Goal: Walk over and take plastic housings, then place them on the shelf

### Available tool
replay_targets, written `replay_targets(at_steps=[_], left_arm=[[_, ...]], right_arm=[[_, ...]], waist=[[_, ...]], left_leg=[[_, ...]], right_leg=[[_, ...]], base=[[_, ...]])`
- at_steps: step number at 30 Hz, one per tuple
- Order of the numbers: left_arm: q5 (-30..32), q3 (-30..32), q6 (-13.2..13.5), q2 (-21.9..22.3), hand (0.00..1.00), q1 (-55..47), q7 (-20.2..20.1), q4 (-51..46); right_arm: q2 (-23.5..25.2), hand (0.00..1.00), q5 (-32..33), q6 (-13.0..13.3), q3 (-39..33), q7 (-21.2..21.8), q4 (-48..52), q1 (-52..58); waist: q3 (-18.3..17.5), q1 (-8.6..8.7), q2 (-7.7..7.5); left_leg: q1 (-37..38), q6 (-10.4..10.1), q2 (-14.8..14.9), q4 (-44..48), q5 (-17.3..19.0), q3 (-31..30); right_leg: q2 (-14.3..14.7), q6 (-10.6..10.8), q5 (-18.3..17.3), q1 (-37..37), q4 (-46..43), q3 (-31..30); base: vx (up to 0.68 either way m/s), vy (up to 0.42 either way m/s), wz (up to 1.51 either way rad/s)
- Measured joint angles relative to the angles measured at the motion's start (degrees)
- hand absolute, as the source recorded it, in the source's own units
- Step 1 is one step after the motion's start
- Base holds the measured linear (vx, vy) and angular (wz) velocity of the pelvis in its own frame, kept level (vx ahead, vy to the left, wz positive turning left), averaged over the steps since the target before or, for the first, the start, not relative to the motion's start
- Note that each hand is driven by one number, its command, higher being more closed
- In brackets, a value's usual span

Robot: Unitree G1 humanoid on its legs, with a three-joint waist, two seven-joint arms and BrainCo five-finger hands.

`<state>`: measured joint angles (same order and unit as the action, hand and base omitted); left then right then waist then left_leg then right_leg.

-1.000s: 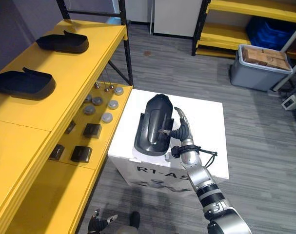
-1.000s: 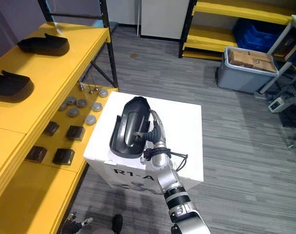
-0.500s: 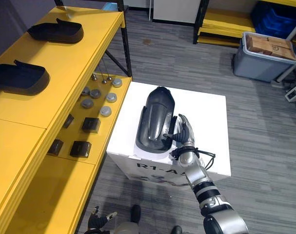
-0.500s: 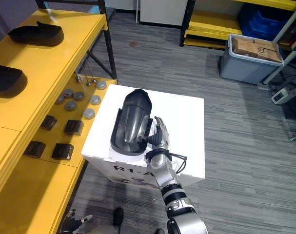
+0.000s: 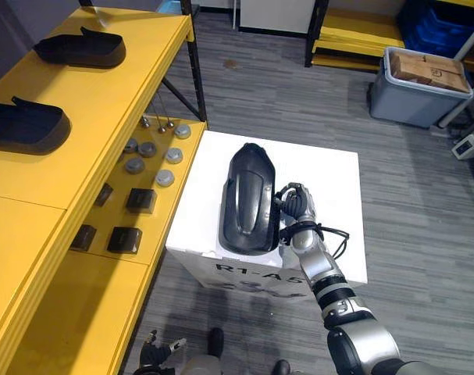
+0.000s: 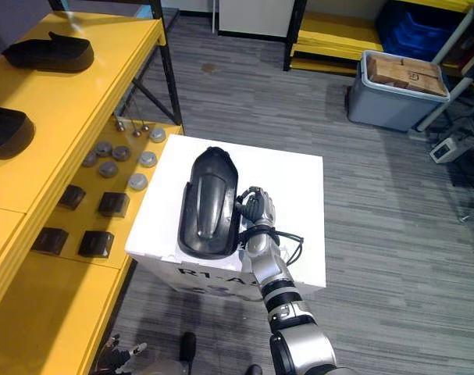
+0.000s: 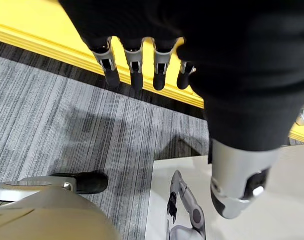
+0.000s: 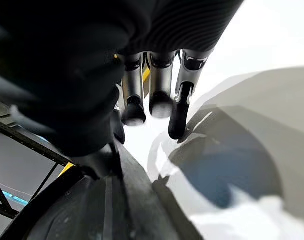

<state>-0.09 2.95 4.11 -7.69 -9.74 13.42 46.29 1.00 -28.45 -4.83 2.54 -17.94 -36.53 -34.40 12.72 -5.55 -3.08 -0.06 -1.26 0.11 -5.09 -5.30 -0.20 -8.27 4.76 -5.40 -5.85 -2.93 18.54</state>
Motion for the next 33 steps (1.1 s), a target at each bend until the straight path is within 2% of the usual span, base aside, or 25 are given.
replay_targets(at_steps=[4, 9, 17, 21, 26, 29, 33], left_arm=[[-0.61, 0.09, -0.06, 0.01, 0.0, 0.11, -0.09, -0.02], [-0.83, 1.13, -0.09, 0.29, 0.0, -0.01, -0.14, -0.17], [-0.83, 3.22, 0.14, 1.5, 0.0, -1.7, 0.01, -4.98], [-0.83, 4.84, 0.6, 2.87, 0.0, -4.05, 0.33, -14.26], [-0.74, 11.5, 1.41, 5.56, 0.0, -6.94, 2.39, -33.72], [-0.28, 12.89, 2.23, 5.64, 0.0, -6.98, 3.94, -45.95], [-0.2, 12.49, 3.55, 5.74, 0.0, -6.34, 4.89, -56.02]], right_arm=[[-0.17, 1.0, 3.54, 0.5, -0.2, 1.54, 2.57, 2.0], [-0.22, 1.0, 6.76, 0.56, -0.35, 1.39, 7.99, 6.62], [-0.47, 1.0, 7.4, 2.37, -0.29, -0.11, 20.16, 12.66], [-2.01, 1.0, 7.35, 3.6, -0.31, -1.19, 26.49, 14.94], [-2.89, 1.0, 7.1, 4.76, -0.33, -2.21, 34.18, 16.79], [-3.1, 1.0, 5.86, 5.02, -0.38, -2.9, 36.8, 17.28], [-3.1, 1.0, 5.08, 5.65, -0.22, -2.93, 40.41, 18.77]], waist=[[0.0, 0.28, -0.01], [0.0, 0.43, -0.01], [-0.13, 0.43, -0.02], [-0.39, 0.37, -0.01], [-1.54, 0.45, 0.03], [-2.94, 0.39, 0.1], [-4.26, 0.37, 0.37]], left_leg=[[0.2, -0.06, -0.04, 0.07, 0.04, -0.15], [0.71, -0.06, -0.17, 0.08, 0.04, -1.42], [0.74, -0.03, -0.21, 0.12, 0.01, -1.74], [0.42, -0.03, -0.21, 0.13, 0.01, -2.01], [0.29, -0.02, -0.33, 0.14, 0.01, -2.32], [0.33, 0.03, -0.51, 0.15, -0.02, -3.03], [1.2, 0.08, -0.8, 0.15, -0.05, -3.08]], right_leg=[[-0.12, 0.01, 0.0, -0.31, -0.03, 0.25], [-0.55, 0.04, -0.01, -1.33, -0.04, 1.26], [-0.65, 0.09, -0.04, -1.26, -0.5, 1.35], [-0.55, 0.08, -0.05, -1.04, -0.52, 1.44], [-0.63, 0.07, -0.09, -1.03, -0.47, 1.73], [-0.74, 0.12, -0.19, -1.42, -0.45, 2.46], [-0.88, 0.12, -0.19, -2.33, -0.44, 2.5]], base=[[-0.01, 0.001, 0.01], [-0.02, 0.004, 0.1], [0.0, 0.001, 0.0], [0.0, 0.0, 0.0], [0.0, -0.003, 0.02], [0.0, -0.009, 0.12], [0.0, 0.0, 0.0]])
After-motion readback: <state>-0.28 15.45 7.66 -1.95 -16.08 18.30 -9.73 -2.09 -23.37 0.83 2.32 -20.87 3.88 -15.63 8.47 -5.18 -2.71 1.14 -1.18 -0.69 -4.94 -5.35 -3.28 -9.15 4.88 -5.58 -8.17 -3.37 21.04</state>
